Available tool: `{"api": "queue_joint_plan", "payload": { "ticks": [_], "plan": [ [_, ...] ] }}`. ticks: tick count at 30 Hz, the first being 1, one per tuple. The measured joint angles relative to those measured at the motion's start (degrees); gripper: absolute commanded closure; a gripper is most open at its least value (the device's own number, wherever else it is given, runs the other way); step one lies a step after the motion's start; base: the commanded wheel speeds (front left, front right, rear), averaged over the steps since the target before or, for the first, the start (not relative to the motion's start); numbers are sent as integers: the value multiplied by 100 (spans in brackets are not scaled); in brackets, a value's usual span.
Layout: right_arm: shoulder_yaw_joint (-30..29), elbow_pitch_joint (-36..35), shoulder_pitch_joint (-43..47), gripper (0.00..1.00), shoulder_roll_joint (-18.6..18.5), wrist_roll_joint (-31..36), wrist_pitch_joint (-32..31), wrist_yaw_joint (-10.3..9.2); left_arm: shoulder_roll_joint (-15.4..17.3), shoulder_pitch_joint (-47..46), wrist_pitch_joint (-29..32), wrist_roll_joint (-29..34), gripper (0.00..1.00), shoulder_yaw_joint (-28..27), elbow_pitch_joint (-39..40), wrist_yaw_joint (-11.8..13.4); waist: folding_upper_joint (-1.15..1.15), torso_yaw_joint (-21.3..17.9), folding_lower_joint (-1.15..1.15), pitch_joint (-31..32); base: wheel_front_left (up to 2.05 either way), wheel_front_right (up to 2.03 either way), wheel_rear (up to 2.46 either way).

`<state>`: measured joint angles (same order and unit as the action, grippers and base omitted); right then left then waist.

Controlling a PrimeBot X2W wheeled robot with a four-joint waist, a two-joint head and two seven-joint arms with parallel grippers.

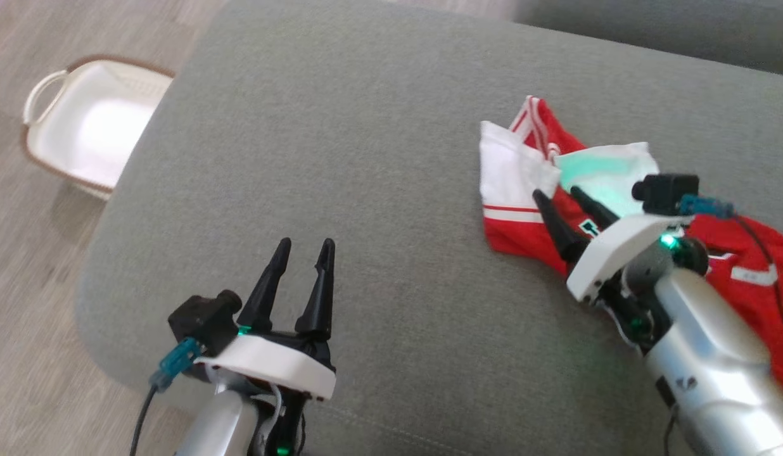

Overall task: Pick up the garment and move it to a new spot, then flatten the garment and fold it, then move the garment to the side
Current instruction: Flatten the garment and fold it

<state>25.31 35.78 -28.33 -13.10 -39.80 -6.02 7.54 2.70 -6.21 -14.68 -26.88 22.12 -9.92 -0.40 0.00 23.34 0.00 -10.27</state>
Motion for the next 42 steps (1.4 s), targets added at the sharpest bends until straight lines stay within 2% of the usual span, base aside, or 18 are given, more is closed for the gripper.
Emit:
{"api": "queue_joint_plan", "payload": {
  "ticks": [7, 8, 9, 13, 17, 22, 24, 27, 31, 34, 39, 42],
  "plan": [
    [399, 511, -510, 0, -122, -398, -63, 0, -2, -64, 0, -55, 0, 127, -2, 42, 0, 293, 0, -176, 0, 0, 0],
    [449, 555, -549, 54, -130, -480, -64, 0, -2, -88, 0, -77, 0, 130, -2, 42, 0, 319, 0, -193, 0, 0, 0],
    [550, 571, -585, 100, -140, -530, -62, 0, -1, -117, 0, -104, 0, 129, -2, 44, 0, 340, 0, -207, 0, 0, 0],
    [949, 470, -720, 100, -172, -691, 142, 0, -2, -144, 0, -109, 0, 131, -10, 80, 0, 376, 0, -202, 0, 0, 0],
    [1455, 13, -756, 100, -202, -948, 410, 0, -3, -141, 0, -108, 0, 116, -53, 91, 0, 343, 0, -118, 0, 0, 0],
    [2863, -836, -712, 100, -416, -1146, 310, 0, -2, -113, 0, -42, 0, 36, -91, 90, 0, 213, 0, 75, 0, 0, 0],
    [3308, -939, -671, 0, -545, -1105, 257, 0, -2, -110, 0, -42, 0, -5, -97, 90, 0, 150, 0, 133, 0, 0, 0],
    [3875, -945, -558, 0, -673, -1031, 194, 0, -1, -107, 0, -33, 0, -46, -118, 89, 0, 43, 0, 212, 0, 0, 0],
    [3873, -851, -512, 0, -738, -1066, 495, 0, -1, -89, 0, 15, 0, -58, -136, 82, 0, -100, 0, 311, 0, 0, 0],
    [3453, -643, -519, 0, -759, -1110, 913, 0, -1, -85, 0, 49, 0, -100, -135, 82, 0, -221, 0, 376, 0, 0, 0],
    [2401, -126, -520, 0, -820, -928, 1723, 0, 0, 24, 0, 111, 0, -267, -57, 57, 0, -452, 0, 461, 0, 0, 0],
    [1925, 9, -513, 0, -831, -727, 1897, 0, 1, 48, 0, 125, 0, -315, 15, 56, 0, -558, 0, 487, 0, 0, 0]
  ]
}}
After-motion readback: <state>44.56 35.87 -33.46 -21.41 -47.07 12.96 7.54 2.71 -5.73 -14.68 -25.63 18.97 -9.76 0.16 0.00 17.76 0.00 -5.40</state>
